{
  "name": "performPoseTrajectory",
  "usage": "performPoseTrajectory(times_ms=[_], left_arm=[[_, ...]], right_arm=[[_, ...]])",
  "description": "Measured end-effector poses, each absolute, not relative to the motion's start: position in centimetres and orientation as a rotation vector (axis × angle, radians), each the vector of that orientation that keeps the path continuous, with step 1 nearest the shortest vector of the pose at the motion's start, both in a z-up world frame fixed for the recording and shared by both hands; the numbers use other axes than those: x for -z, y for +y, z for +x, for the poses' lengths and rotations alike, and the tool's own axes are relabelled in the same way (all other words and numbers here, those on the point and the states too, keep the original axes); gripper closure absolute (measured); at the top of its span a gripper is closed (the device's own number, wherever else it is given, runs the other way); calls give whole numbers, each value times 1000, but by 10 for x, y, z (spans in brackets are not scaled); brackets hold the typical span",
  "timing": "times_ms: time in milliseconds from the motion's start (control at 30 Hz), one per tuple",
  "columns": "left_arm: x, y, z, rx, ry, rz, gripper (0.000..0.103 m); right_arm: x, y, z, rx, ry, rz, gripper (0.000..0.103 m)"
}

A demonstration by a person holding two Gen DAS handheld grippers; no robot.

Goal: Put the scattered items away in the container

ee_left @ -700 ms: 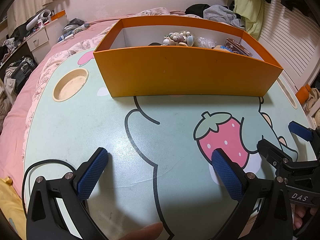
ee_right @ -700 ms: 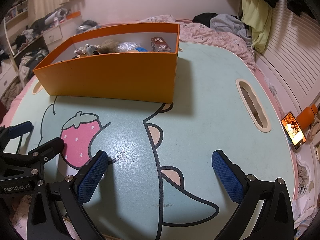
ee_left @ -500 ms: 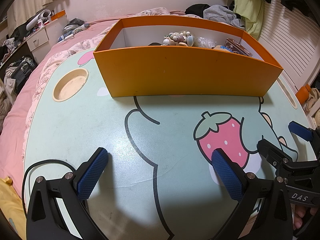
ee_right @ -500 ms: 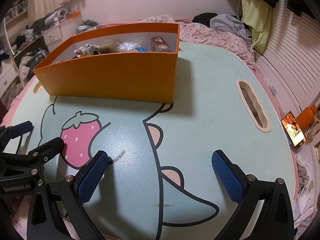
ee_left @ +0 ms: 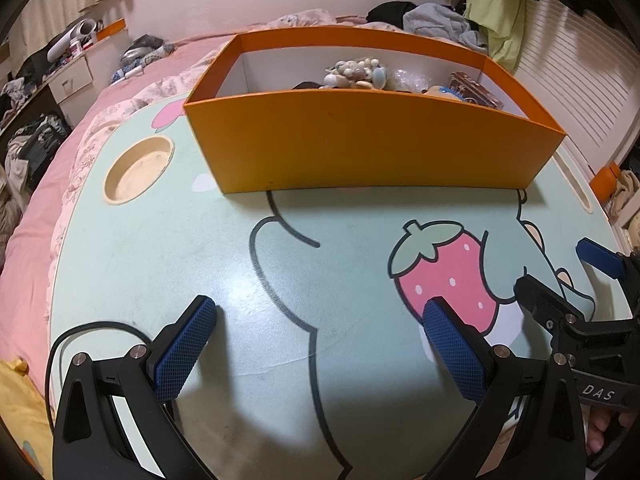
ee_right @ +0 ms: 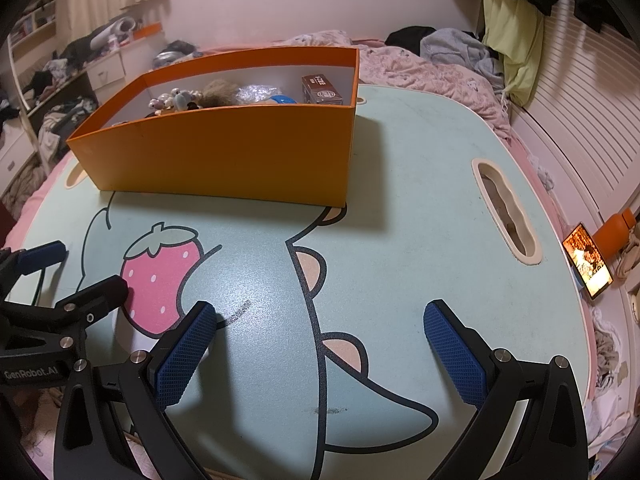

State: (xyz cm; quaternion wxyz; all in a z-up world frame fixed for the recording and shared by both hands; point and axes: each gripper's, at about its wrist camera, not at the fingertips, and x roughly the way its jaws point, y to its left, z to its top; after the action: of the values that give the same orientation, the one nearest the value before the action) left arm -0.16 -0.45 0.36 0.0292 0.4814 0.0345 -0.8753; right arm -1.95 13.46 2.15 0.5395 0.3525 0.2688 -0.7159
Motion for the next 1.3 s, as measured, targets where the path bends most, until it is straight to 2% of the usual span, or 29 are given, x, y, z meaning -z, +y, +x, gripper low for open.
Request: performPoseTrajectory(times_ms=[167,267,400,433,500,533,600,700,833,1033,1067,1100,1300], left_arm=[[-53,-11,16,2858,118,1286,0],[-86,-16,9,2967,113,1257,2],[-113,-21,-27,2992,131,1340,31],[-117,-24,-40,2974,127,1378,32],[-117,-24,-60,2919,118,1451,36],[-115,-23,-71,2893,105,1490,42],[-105,-20,-89,2846,105,1598,44],[-85,-19,-110,2757,168,1734,59],[-79,-13,-127,2747,235,1720,59],[-53,2,-155,2651,88,1752,60],[-54,0,-157,2660,97,1730,64],[-55,-3,-159,2665,119,1734,77],[-76,-14,-147,2744,167,1671,83]], right_arm=[[-22,134,-18,1700,639,835,0],[-22,134,-18,1698,639,834,0],[-22,134,-18,1696,640,833,0],[-22,134,-18,1695,640,833,0],[-22,134,-18,1694,640,832,0],[-22,134,-18,1693,640,832,0],[-22,134,-17,1692,640,831,0],[-22,135,-18,1690,640,831,0],[-22,135,-18,1688,641,830,0],[-21,135,-18,1684,641,829,0],[-20,134,-17,1683,641,829,0],[-19,134,-17,1682,642,828,0],[-18,133,-16,1681,644,826,0]])
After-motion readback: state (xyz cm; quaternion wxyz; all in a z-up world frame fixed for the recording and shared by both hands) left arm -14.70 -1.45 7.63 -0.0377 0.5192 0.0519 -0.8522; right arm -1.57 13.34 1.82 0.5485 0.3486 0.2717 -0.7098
